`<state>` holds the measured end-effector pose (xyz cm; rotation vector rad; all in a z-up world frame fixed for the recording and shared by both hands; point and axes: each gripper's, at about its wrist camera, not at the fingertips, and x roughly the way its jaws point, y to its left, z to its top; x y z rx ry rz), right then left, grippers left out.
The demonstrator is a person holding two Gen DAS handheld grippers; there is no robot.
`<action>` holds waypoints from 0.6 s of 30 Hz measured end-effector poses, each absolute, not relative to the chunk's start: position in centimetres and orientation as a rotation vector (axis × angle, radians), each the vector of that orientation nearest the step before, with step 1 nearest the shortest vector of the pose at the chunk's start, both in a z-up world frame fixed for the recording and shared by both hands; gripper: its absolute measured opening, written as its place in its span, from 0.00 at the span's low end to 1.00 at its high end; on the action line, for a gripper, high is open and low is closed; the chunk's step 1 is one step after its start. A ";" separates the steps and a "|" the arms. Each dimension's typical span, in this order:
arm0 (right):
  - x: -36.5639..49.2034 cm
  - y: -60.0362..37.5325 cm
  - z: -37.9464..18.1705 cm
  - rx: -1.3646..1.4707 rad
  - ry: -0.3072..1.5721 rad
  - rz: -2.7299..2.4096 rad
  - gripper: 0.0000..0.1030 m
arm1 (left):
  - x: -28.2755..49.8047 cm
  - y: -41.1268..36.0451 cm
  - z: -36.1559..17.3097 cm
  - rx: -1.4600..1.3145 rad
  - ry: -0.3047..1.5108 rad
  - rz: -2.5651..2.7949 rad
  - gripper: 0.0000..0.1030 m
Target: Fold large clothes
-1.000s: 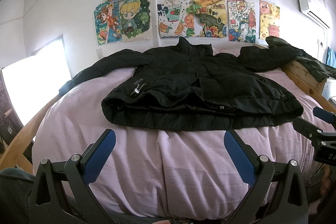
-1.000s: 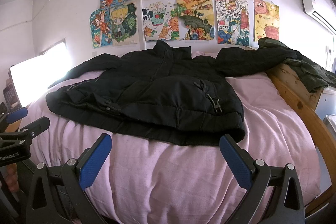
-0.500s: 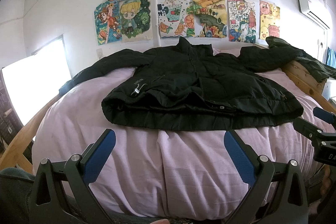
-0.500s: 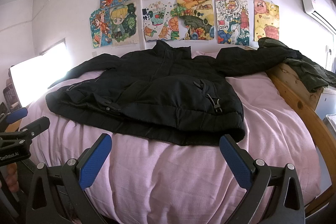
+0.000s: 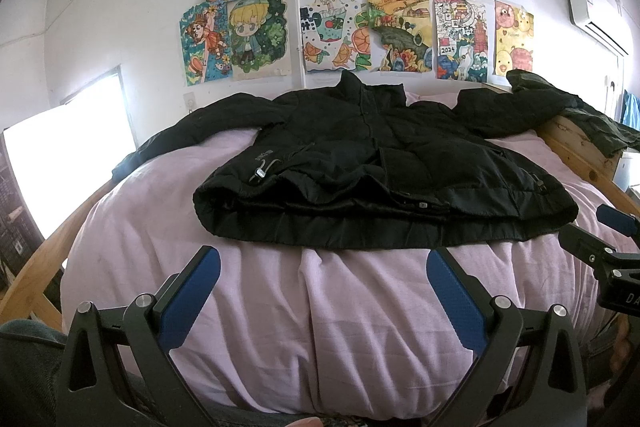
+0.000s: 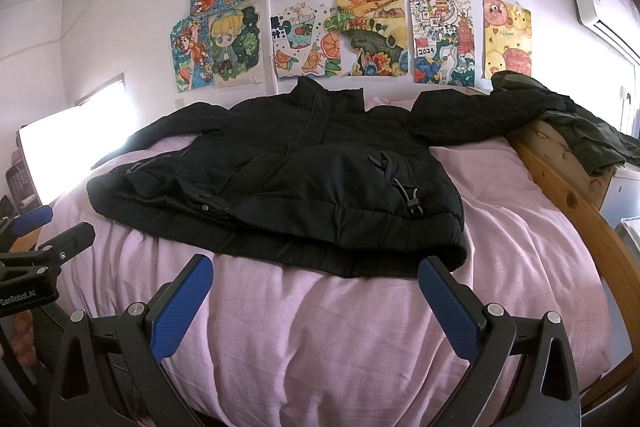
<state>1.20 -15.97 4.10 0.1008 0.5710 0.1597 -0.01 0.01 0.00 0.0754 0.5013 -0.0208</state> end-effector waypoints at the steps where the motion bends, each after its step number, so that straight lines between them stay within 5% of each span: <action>1: 1.2 -16.0 4.1 0.101 0.571 0.160 1.00 | 0.0 0.0 0.0 0.075 0.501 -0.021 0.98; 18: 1.2 -15.8 4.1 0.102 0.572 0.159 1.00 | 0.0 0.0 0.0 0.076 0.501 -0.021 0.98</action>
